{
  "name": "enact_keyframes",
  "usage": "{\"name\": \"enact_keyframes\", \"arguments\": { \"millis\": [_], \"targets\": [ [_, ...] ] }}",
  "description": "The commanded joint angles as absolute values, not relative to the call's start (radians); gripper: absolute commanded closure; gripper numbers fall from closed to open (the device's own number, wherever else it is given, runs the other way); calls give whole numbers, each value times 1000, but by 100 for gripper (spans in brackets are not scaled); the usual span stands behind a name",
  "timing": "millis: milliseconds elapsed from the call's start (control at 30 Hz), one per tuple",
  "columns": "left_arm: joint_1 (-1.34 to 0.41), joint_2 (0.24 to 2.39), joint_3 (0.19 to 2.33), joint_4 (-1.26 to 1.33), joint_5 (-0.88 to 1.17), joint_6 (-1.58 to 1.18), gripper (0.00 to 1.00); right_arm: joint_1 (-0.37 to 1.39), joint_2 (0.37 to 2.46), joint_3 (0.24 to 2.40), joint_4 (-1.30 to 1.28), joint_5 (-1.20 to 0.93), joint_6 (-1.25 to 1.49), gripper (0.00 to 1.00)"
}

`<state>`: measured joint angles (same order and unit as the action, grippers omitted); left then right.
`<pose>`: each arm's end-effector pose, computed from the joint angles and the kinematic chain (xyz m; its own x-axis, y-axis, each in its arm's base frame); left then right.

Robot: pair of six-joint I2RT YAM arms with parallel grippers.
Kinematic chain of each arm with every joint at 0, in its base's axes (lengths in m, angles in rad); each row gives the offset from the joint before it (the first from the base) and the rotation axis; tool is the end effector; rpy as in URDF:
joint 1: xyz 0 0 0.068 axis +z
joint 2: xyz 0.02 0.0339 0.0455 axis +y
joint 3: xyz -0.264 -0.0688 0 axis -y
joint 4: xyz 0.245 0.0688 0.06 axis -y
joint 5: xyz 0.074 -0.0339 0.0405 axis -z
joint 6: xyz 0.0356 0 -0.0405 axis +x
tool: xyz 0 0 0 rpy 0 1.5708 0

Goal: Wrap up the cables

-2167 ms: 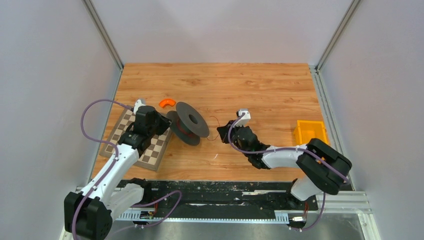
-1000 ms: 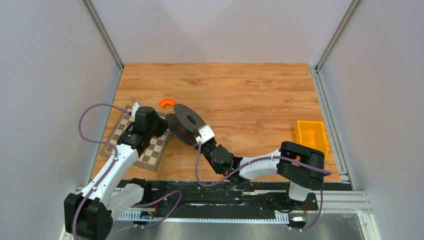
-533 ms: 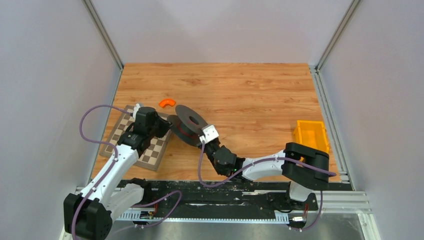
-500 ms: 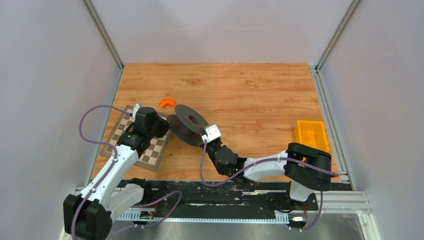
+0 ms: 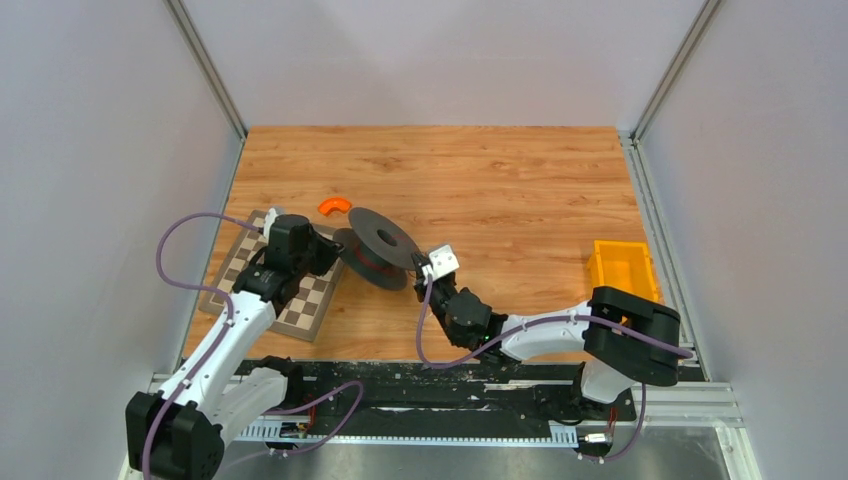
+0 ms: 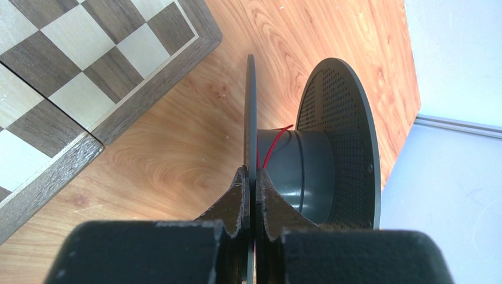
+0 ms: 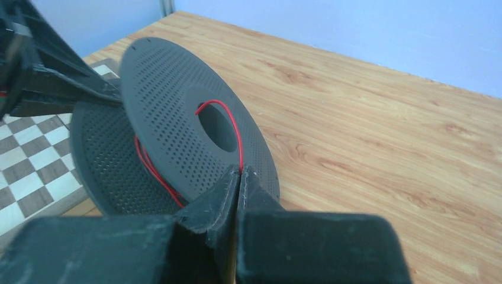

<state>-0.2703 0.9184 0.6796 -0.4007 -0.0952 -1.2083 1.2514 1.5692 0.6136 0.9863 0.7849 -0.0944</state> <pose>0.1934 -0.0501 0.2583 -0.3838 -0.8595 -0.3376 -0.4696 0.4964 -0.7301 0.1209 0.2856 0.2151 0.0520 -0.0551 -0.9971 -0.4470 0.8916 -0.0726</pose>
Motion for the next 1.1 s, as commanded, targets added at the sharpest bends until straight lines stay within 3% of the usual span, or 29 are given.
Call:
{"name": "enact_keyframes", "arguments": {
  "millis": [0,400,800,1067],
  "targets": [
    [-268,921,715,-342,-78,-1267,100,1268,1538,601,1153,714,-202,100],
    [-268,933,721,-352,-63,-1287,100,1318,1620,665,1156,581,-302,100],
    [-269,865,696,-319,-43,-1291,100,1338,1735,729,1167,645,-345,100],
    [-268,733,559,-186,-6,-1376,100,1337,1798,799,1160,743,-318,100]
  ]
}}
